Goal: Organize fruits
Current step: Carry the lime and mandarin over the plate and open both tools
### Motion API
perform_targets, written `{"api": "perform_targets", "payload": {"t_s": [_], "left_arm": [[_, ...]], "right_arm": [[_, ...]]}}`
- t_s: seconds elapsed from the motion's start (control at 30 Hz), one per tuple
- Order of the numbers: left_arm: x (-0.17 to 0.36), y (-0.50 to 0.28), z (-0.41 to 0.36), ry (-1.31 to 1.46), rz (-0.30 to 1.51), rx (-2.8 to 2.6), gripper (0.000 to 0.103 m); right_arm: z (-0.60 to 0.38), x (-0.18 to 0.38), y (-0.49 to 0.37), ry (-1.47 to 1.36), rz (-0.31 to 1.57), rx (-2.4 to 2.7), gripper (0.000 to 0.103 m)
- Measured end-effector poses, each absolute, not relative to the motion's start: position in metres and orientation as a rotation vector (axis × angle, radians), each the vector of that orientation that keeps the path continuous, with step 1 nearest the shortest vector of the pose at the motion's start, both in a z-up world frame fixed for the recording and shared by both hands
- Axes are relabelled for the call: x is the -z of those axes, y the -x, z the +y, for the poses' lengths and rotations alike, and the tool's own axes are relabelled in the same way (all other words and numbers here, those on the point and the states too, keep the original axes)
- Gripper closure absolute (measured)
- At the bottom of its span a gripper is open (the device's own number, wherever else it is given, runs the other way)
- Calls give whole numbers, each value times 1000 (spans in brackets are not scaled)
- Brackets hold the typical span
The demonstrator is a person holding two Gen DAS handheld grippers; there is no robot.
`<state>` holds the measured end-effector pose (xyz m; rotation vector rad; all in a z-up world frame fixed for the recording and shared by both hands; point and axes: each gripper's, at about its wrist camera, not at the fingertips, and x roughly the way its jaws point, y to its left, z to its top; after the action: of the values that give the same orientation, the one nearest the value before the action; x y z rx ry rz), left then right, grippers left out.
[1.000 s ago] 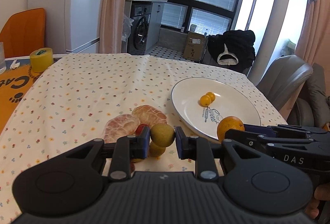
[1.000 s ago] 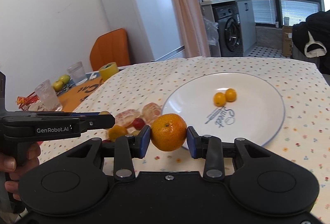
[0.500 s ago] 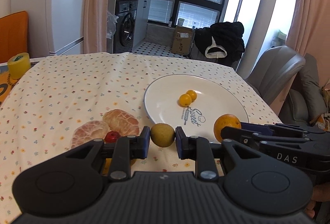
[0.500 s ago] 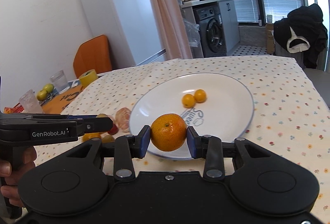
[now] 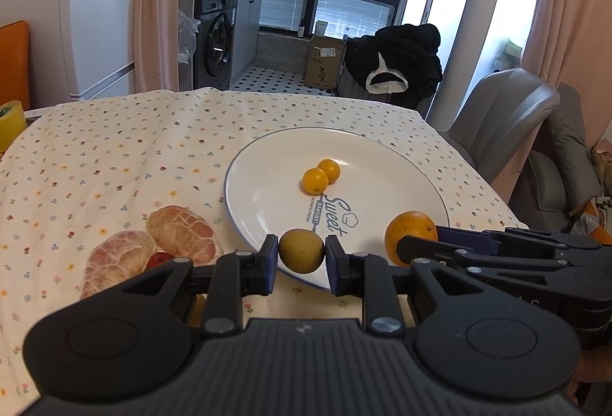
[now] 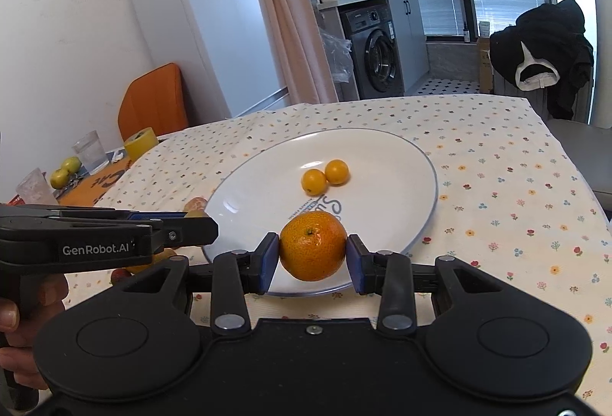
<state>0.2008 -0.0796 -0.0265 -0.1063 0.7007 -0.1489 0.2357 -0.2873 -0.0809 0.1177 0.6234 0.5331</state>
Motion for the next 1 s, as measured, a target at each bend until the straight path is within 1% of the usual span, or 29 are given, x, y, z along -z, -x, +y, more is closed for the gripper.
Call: {"api": "perform_targets", "payload": {"t_s": [0.1,0.17,0.47,0.63,0.77,0.87,0.93,1.0], "left_arm": [[28,-204,-81,107,705,151,79],[29,-206,-82,107,708,152,79],[33,-209,-85,108,722,147,79],[29,-205,-83,115,714,136,75],[26,-200,-77,126,715,125,75],[24,-195,-72,133,711,112,66],[21,-191,-70,135,699,104,55],[18,-187,-66,140,690,98,49]], "right_arm": [[-288,83,-237,-119,628,-529,66],[-289,82,-237,-122,622,-528,64],[-291,83,-233,-123,618,-536,64],[-293,82,-230,-125,614,-529,63],[-293,81,-227,-119,608,-527,59],[-291,80,-225,-118,603,-528,56],[-291,79,-223,-115,599,-527,53],[-289,78,-221,-111,594,-528,48]]}}
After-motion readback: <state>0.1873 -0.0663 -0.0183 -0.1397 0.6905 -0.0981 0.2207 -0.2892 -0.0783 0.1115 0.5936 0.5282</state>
